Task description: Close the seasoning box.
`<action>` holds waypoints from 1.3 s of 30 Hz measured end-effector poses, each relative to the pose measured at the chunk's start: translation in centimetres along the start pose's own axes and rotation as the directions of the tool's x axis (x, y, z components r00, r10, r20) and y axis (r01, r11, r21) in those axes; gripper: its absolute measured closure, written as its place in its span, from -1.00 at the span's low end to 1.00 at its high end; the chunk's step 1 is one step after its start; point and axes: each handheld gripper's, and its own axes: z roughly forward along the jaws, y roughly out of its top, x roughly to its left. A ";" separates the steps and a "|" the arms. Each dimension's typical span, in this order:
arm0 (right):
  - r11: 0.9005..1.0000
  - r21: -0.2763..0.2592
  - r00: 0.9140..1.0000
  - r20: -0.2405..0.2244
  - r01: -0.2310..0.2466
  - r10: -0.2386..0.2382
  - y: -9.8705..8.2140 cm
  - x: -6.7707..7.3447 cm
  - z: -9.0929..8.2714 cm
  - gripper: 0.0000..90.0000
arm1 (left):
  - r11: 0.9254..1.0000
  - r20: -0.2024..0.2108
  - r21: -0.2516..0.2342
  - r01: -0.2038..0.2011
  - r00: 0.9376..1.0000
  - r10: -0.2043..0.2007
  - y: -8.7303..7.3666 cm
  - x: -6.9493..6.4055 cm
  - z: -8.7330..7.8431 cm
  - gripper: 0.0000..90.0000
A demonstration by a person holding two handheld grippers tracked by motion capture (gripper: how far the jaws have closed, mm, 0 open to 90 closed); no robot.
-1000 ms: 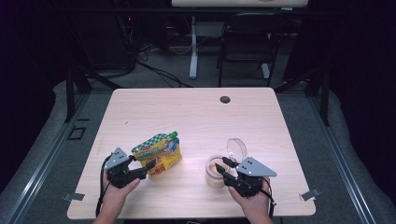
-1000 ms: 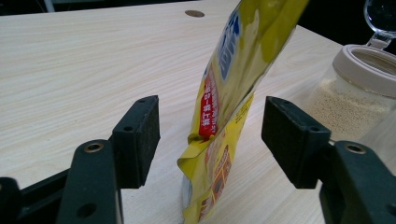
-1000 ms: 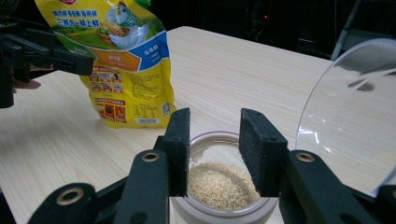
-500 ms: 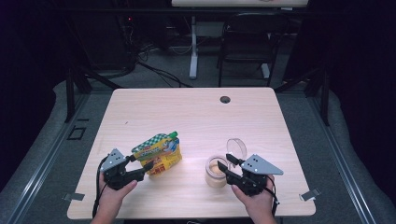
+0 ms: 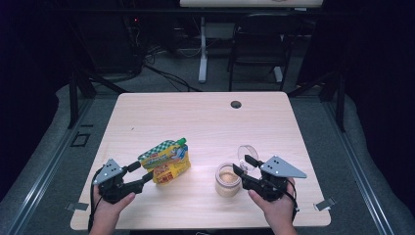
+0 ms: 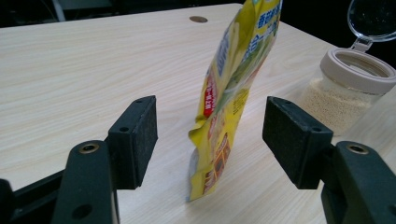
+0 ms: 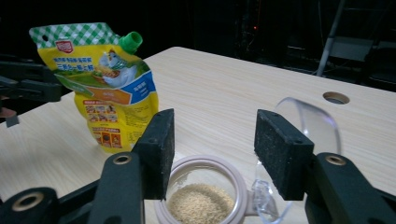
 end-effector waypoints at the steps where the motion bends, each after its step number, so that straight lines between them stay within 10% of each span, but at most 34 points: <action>1: 1.000 0.000 1.000 0.004 -0.003 0.003 0.1 -0.2 0.0 0.02 | 1.000 -0.003 -0.007 0.006 1.000 -0.006 -0.1 0.1 -0.2 -0.20; 11: 0.999 -0.038 1.000 -0.018 -0.005 0.004 1.7 -0.6 -1.4 -0.02 | 0.998 -0.036 -0.030 0.057 0.998 -0.058 -1.5 1.7 -1.4 -0.20; 19: 0.998 -0.055 0.997 0.066 -0.043 0.046 1.7 -2.6 -4.2 -0.09 | 0.998 -0.053 -0.027 0.058 0.997 -0.060 -1.8 2.0 -1.6 -0.20; 39: 0.983 -0.067 0.948 0.260 -0.173 0.185 -4.0 -7.7 -6.8 -0.17 | 0.997 -0.078 -0.029 0.077 0.994 -0.079 -2.1 2.7 -1.8 -0.19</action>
